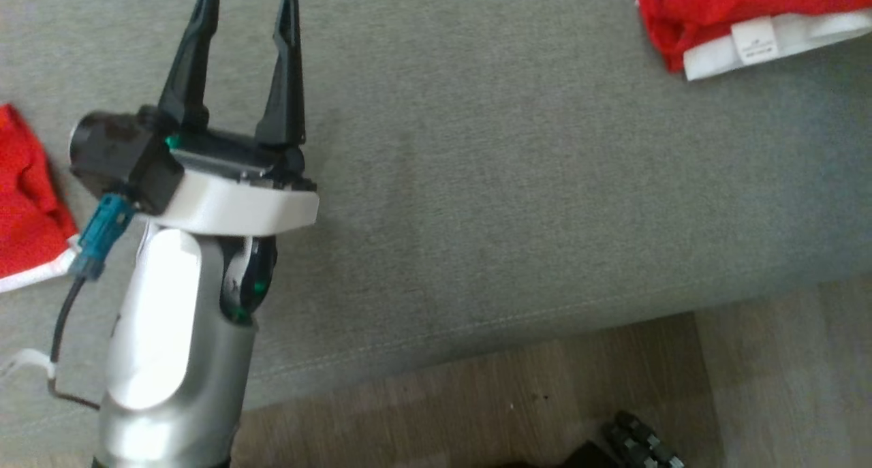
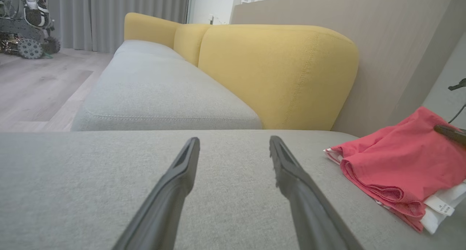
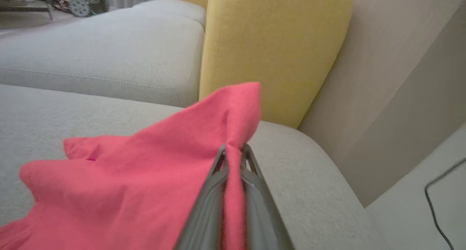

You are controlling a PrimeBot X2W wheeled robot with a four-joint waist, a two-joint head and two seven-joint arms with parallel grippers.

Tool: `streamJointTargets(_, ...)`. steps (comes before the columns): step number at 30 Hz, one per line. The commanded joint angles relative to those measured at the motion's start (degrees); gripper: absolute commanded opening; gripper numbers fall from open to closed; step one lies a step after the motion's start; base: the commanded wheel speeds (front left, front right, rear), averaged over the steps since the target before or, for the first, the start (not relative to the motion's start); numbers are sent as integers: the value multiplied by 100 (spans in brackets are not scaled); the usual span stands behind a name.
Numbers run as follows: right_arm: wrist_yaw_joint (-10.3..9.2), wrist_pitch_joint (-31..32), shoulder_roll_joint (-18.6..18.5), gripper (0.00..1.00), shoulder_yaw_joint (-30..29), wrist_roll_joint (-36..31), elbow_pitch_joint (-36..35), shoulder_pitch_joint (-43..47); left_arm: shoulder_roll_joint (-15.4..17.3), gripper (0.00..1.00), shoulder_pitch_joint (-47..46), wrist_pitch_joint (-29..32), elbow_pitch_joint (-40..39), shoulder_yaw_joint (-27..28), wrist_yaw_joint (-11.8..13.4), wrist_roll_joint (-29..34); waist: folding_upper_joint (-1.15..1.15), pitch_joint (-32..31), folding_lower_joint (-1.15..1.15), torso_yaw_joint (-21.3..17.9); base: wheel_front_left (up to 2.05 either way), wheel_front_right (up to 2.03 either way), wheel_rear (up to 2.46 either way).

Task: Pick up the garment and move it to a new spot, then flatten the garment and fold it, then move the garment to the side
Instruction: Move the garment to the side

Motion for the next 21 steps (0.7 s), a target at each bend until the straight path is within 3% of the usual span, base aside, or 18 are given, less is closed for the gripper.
streamJointTargets(1, 19, -21, -176, 0, -26, 61, -123, -61, 61, 100, -138, -28, -170, 166, -25, 49, 0, 87, -1, -104, 0, 0, 0)
streamJointTargets(14, 19, -243, 15, 0, -216, 594, 26, -384, 61, 100, -264, -28, -62, -15, -65, 158, 0, 271, -1, -419, 0, 0, 0)
streamJointTargets(15, 19, -259, 10, 7, -215, 607, 33, -376, 61, 100, -256, -28, -57, -5, -74, 160, 0, 265, -1, -416, 0, 0, 0)
streamJointTargets(16, 19, -277, 6, 84, -233, 628, 41, -367, 61, 100, -251, -28, -50, 11, -84, 158, 0, 255, -1, -408, 0, 0, 0)
streamJointTargets(17, 19, -290, 25, 100, -244, 678, 42, -351, 61, 100, -248, -28, -43, 24, -90, 152, 0, 240, -1, -395, 0, 0, 0)
streamJointTargets(21, 19, -317, 18, 100, -192, 794, -4, -293, 61, 100, -214, -28, -34, 37, -82, 95, 0, 160, -1, -340, 0, 0, 0)
